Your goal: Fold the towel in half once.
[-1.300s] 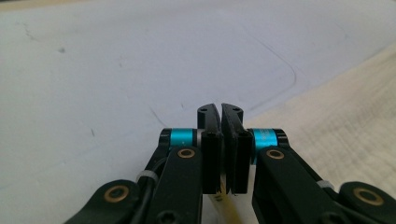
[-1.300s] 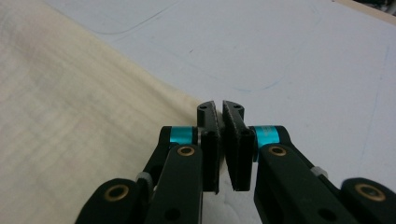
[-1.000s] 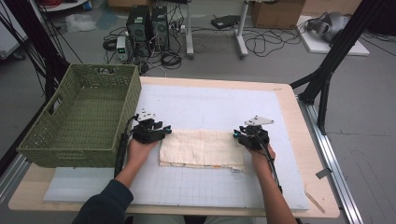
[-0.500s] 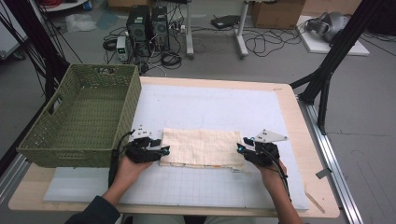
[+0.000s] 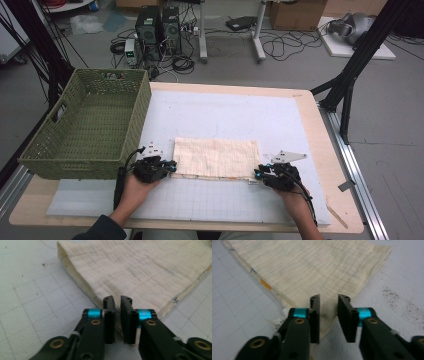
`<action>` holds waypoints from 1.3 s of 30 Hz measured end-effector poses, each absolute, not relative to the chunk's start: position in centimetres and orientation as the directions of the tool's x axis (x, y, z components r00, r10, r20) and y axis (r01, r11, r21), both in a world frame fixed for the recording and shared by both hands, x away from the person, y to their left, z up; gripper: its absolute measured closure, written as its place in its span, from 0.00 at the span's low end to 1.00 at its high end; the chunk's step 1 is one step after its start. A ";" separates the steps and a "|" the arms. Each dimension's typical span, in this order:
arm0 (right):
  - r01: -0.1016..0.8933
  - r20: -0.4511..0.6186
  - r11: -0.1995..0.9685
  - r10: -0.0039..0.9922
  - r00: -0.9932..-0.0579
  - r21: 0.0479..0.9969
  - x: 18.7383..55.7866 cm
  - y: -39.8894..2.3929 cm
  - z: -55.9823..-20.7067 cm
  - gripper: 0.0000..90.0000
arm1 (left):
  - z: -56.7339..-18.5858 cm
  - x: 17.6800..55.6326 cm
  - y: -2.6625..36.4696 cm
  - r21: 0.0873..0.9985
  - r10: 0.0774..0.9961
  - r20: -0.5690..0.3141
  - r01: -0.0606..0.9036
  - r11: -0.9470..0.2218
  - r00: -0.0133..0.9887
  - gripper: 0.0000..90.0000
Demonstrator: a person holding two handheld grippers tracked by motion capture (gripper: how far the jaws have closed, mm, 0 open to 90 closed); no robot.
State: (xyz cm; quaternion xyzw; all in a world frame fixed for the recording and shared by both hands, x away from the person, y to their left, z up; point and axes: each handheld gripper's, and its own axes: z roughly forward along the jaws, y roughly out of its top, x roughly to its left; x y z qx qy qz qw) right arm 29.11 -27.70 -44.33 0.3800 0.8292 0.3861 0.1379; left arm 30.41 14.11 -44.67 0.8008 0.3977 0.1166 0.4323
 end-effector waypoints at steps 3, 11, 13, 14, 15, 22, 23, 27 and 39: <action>0.486 0.027 0.438 0.722 -0.692 0.756 28.9 -27.5 -43.9 0.96 | -44.2 30.2 14.2 0.802 0.737 -0.156 0.520 -0.294 0.657 0.96; 0.458 -0.003 0.441 0.723 -0.690 0.772 28.3 -27.8 -43.0 0.97 | -43.2 29.5 14.7 0.838 0.720 -0.177 0.487 -0.247 0.671 0.97; 0.461 0.004 0.435 0.724 -0.690 0.773 28.0 -28.0 -42.8 0.97 | -43.2 29.4 14.8 0.839 0.714 -0.181 0.485 -0.247 0.676 0.97; 0.464 0.007 0.435 0.724 -0.690 0.772 27.9 -28.1 -42.7 0.97 | -43.2 29.3 14.8 0.836 0.712 -0.182 0.488 -0.251 0.678 0.97; 0.468 0.013 0.435 0.722 -0.691 0.769 27.7 -28.1 -42.8 0.97 | -43.3 29.3 14.8 0.830 0.710 -0.184 0.494 -0.258 0.680 0.97; 0.499 -0.010 0.480 0.728 -0.686 0.721 27.8 -27.6 -43.6 0.88 | -44.1 29.5 14.6 0.784 0.745 -0.161 0.542 -0.302 0.648 0.81; 0.499 -0.007 0.474 0.730 -0.683 0.726 27.8 -27.7 -43.6 0.86 | -43.9 29.5 14.8 0.791 0.752 -0.152 0.535 -0.296 0.641 0.78; 0.494 0.004 0.412 0.765 -0.644 0.765 27.9 -28.5 -43.0 0.69 | -43.4 30.0 15.3 0.831 0.763 -0.161 0.504 -0.237 0.626 0.62; 0.417 -0.016 0.260 0.864 -0.504 0.871 29.4 -30.1 -41.4 0.24 | -41.2 32.4 15.3 0.926 0.763 -0.177 0.368 -0.084 0.621 0.19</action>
